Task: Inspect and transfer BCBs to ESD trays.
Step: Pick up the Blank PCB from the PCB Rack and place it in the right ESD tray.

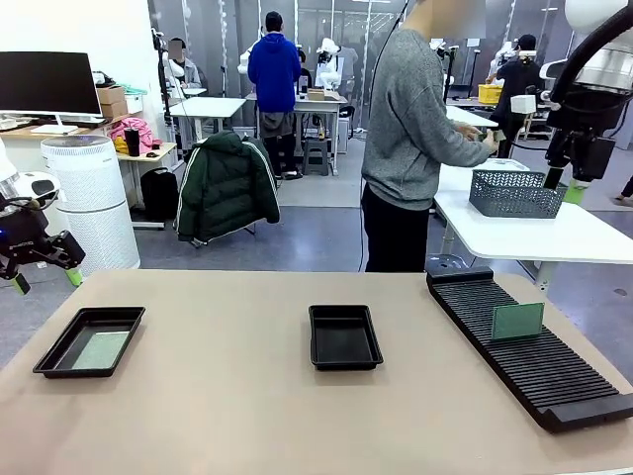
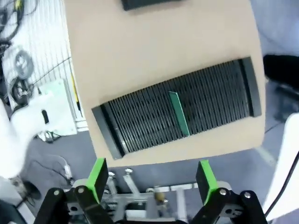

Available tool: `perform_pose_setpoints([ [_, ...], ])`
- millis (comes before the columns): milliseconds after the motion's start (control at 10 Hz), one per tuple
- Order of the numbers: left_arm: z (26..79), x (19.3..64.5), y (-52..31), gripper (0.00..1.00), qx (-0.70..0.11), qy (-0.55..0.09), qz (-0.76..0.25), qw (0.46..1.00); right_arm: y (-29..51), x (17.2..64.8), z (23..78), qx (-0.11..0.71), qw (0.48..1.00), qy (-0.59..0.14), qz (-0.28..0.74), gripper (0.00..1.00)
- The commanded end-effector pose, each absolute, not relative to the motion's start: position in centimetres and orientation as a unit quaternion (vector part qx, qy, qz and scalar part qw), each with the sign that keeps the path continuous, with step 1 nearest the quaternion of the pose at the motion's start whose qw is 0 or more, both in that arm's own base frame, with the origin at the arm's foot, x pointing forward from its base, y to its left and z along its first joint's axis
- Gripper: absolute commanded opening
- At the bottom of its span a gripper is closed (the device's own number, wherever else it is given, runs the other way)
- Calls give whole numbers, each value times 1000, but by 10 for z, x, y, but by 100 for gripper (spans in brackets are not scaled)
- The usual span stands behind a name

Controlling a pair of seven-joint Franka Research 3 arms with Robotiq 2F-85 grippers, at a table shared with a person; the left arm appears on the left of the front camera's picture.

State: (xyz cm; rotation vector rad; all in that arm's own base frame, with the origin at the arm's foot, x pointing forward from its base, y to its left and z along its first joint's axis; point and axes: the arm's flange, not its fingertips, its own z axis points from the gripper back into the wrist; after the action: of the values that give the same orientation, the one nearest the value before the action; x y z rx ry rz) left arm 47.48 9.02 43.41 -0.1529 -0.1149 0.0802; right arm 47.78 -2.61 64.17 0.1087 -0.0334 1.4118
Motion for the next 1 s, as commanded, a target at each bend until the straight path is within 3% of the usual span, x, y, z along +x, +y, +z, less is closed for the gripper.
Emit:
perform_pose_setpoints([
  [0,431,474,92,100,-80,-65,31,994,-40,482,642,42,690,-29,722,100],
  [200,431,474,92,100,-80,-65,31,994,-45,484,640,44,630,-40,774,100],
  [400,431,474,92,100,-80,-65,31,994,-47,485,636,35,603,-31,796,100],
  [500,431,474,92,100,-80,-65,31,994,-47,484,637,3,602,-61,796,100],
  [600,431,474,92,100,-80,-65,31,994,-41,479,640,44,615,-30,787,100],
  [900,431,474,92,100,-80,-65,31,994,-41,479,640,44,615,-30,787,100],
])
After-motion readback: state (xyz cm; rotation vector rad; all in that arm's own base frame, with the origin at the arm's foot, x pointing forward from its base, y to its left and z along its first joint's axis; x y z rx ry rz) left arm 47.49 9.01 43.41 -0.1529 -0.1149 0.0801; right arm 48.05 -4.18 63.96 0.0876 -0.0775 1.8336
